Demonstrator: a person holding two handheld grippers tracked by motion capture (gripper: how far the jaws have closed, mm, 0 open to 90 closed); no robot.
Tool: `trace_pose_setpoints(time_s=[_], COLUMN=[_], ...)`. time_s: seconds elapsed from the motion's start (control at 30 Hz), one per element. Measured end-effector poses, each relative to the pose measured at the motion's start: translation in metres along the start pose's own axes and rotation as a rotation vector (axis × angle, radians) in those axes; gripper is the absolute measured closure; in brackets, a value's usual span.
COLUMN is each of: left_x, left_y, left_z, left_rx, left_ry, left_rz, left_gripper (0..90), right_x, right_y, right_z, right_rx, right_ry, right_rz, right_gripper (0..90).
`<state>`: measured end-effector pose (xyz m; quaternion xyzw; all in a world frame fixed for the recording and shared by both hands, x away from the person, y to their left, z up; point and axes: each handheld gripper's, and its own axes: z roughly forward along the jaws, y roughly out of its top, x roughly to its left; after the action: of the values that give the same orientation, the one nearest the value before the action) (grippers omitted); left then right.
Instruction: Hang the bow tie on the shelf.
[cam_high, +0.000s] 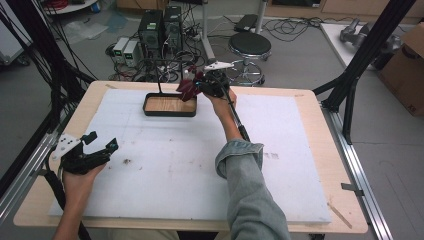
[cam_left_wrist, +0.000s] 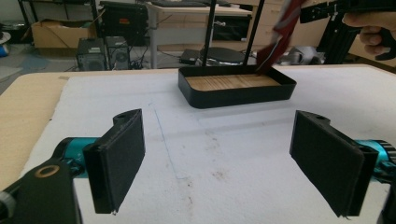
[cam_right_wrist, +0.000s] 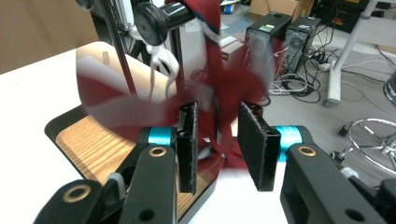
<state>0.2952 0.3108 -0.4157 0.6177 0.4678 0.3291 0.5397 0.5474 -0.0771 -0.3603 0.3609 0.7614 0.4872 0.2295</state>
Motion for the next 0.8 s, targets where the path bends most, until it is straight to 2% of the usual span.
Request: trace_pose_setpoints(time_s=[0.27,0.5,0.8], left_x=[-0.001,-0.002,-0.004], left_y=[0.0,0.001,0.002], left_z=[0.001,0.003,0.005], left_rx=[0.001,0.0,-0.004], left_ry=[-0.004,-0.009,-0.014], left_rz=[0.002,0.0,-0.001], left_gripper=[18.4,18.4,18.4], right_x=[-0.003,-0.016,-0.041], right_y=[0.005,0.008,0.008], right_z=[-0.01,-0.029,-0.066], right_rx=[-0.01,-0.028,-0.119], right_ry=[-0.006,-0.052,-0.077], right_rz=[0.005,0.027,0.088], right_gripper=[60.5,49.7,35.6])
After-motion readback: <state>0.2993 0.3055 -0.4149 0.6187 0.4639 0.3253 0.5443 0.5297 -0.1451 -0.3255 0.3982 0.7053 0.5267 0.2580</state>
